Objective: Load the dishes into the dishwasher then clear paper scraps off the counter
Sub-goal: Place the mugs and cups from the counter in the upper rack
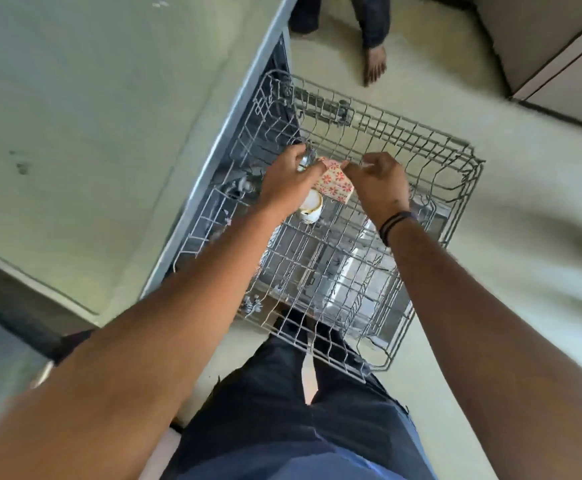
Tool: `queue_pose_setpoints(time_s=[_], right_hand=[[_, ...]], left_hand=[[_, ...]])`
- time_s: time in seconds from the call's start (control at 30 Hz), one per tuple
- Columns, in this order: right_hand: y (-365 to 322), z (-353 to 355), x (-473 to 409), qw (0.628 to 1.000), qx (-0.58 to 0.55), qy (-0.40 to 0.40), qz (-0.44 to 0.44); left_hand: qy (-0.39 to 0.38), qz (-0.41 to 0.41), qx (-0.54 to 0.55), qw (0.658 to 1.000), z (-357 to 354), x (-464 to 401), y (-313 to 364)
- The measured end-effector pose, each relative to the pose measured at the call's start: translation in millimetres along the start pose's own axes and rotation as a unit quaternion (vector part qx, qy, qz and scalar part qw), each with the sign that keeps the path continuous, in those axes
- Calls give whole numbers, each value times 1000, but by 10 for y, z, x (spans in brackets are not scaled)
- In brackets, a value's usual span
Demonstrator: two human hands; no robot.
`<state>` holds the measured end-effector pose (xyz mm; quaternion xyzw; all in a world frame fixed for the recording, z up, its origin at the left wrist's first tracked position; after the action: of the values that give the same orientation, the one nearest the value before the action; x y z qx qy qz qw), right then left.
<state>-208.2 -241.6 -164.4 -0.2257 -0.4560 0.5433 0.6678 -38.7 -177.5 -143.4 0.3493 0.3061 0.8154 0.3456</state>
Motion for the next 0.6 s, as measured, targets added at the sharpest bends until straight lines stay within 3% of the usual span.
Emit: queue_pose_setpoints(time_s=[0.3,0.6], right_hand=[[-1412,-510,807,985,-52,-116,114],[-2356,-1697,2448,939,14,-233,251]], left_hand=[[127,-34,108,985,1178,924,311],[312,43,146,938,2901,1823,-612]])
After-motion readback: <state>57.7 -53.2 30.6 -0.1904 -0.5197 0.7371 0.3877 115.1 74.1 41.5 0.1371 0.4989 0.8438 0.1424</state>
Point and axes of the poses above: each hand's wrist, its own x-axis away from the middle knuckle, its own z-axis out of the back of the hand, y = z × x, the point moved 8 cm from there along -x, towards the middle knuckle, and after that the axes turned 9 degrees about y, right-handed, at the moved point
